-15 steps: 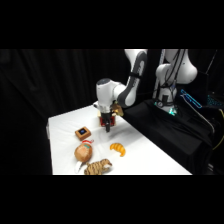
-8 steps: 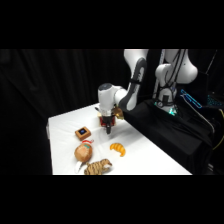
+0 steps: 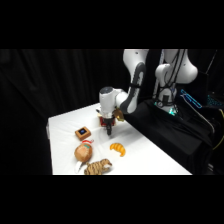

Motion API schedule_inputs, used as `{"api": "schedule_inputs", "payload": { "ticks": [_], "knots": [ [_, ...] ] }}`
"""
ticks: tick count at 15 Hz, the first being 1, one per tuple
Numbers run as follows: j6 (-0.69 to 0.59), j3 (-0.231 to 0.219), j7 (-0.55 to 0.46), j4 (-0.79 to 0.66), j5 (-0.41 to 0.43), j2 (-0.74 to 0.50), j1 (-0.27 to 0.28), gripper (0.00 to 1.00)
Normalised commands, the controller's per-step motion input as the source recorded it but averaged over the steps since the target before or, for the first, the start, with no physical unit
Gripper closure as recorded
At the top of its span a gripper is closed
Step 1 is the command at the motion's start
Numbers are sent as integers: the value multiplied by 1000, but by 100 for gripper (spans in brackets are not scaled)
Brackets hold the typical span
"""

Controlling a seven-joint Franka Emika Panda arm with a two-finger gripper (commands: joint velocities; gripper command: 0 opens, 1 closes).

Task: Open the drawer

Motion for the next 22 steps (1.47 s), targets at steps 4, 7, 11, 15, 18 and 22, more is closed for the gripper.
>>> {"api": "schedule_inputs", "payload": {
  "ticks": [4,7,11,15,18,22],
  "knots": [
    [96,-33,62,11,49,-16,192,0],
    [42,10,71,126,64,80,161,0],
    [15,41,54,143,79,91,126,0],
    [-15,110,17,187,111,124,106,0],
    [-15,119,-12,209,119,162,101,0],
    [-14,139,-45,213,139,172,89,0]
  ]
}}
